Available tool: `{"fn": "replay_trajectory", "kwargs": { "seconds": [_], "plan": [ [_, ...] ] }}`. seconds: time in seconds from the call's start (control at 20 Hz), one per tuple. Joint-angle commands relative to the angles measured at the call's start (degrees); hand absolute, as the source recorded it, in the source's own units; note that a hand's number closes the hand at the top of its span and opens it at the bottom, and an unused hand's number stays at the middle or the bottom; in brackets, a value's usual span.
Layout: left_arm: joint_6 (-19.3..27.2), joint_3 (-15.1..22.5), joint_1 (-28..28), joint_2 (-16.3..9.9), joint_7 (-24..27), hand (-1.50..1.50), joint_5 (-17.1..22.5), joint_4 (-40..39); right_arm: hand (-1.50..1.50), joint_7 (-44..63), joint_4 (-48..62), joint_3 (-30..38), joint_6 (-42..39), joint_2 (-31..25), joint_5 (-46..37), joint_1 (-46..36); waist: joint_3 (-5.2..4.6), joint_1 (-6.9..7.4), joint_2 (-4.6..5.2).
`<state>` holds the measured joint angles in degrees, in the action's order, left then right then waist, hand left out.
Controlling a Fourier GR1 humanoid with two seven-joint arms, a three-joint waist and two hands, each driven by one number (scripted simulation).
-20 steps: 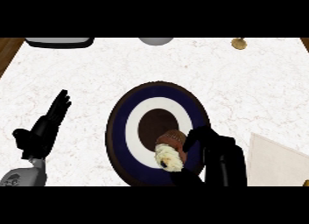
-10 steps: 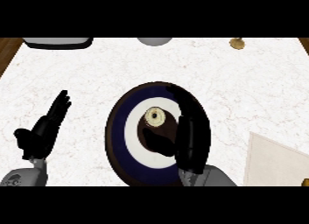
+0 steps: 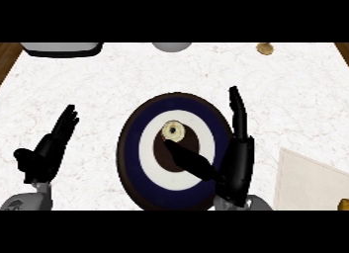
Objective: Pick the cupcake from the placemat and place it in the plate
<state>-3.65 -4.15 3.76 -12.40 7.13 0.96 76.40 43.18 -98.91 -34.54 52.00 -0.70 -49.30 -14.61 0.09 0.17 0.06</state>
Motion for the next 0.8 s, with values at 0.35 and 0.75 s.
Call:
{"fn": "replay_trajectory", "kwargs": {
  "seconds": [0.35, 0.75],
  "plan": [
    [-0.2, -0.5, -2.0, 0.4, 2.9, 0.0, -0.1, -0.9, -1.5, -26.1, -18.6, -0.9, 11.4, -19.6, 33.0, 20.9, 0.29, -0.78, 0.01],
    [-0.1, -1.0, 0.1, -0.4, -1.6, 0.0, 0.5, 0.9, -1.5, -49.6, -14.1, 3.0, 1.9, -23.3, 51.1, 26.9, 0.49, -0.85, -0.11]
  ]
}}
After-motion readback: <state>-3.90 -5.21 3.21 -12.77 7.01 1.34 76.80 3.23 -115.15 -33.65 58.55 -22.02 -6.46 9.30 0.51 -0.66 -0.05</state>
